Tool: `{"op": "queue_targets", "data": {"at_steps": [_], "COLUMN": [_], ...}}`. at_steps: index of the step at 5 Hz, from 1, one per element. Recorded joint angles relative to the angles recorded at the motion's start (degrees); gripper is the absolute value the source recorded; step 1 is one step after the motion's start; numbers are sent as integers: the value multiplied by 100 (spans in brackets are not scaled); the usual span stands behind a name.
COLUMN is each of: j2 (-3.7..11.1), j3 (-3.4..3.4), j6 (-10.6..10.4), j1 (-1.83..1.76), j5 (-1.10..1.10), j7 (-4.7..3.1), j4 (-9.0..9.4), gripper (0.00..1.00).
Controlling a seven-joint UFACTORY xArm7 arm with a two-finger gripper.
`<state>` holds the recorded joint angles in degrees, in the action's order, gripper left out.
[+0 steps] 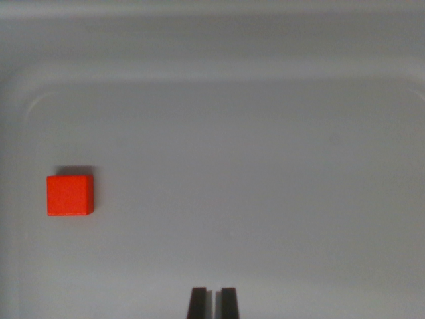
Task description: Reach red block
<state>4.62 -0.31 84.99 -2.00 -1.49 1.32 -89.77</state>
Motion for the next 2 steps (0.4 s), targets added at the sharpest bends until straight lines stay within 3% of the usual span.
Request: {"op": "queue_targets", "data": {"at_steps": [1,2], "j2": [0,91], "j3": [0,30], "j6": [0,-156], "j1": [0,-39], "j5": [0,9], "j7": [0,-3], "j4": [0,69], "gripper": [0,0]}}
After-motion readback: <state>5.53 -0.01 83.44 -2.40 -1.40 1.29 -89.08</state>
